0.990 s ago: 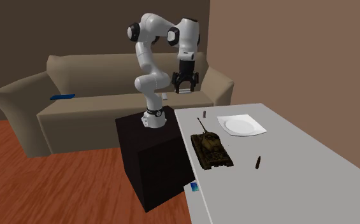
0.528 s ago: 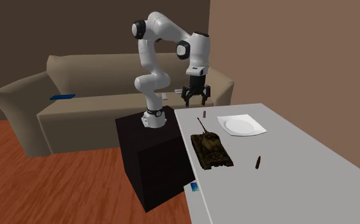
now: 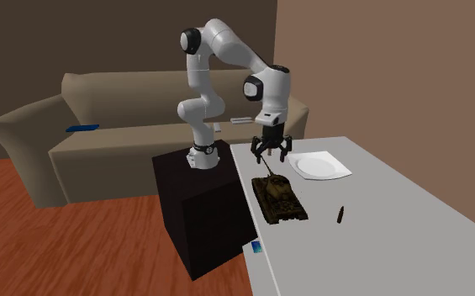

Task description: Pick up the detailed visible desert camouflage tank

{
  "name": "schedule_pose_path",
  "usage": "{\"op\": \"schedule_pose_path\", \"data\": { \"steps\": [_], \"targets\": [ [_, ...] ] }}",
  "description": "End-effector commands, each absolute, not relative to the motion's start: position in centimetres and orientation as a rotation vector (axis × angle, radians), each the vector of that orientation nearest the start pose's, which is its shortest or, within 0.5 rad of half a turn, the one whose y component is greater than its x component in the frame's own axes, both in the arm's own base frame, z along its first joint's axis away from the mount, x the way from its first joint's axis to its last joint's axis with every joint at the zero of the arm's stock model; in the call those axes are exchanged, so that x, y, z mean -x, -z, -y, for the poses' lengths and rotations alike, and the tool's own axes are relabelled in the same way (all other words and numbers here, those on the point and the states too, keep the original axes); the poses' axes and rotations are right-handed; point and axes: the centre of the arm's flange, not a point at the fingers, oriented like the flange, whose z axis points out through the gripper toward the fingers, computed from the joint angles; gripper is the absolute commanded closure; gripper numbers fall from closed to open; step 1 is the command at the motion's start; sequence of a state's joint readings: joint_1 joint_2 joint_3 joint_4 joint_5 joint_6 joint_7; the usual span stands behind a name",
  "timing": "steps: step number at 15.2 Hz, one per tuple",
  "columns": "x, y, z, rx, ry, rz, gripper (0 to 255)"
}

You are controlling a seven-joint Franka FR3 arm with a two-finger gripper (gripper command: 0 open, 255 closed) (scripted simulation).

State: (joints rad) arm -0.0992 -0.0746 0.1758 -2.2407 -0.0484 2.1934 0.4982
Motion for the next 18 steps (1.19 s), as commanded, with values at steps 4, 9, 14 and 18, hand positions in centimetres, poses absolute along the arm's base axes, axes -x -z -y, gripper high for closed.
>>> {"op": "schedule_pose_path", "data": {
  "steps": [4,9,14,18],
  "targets": [
    [-51.8,-37.6,-4.1,3.114,0.064,-0.649,0],
    [-51.8,-35.7,-4.1,3.114,0.064,-0.649,0],
    [-51.8,-35.7,-4.1,3.114,0.064,-0.649,255],
    [-51.8,-35.7,-4.1,3.114,0.064,-0.649,255]
  ]
}}
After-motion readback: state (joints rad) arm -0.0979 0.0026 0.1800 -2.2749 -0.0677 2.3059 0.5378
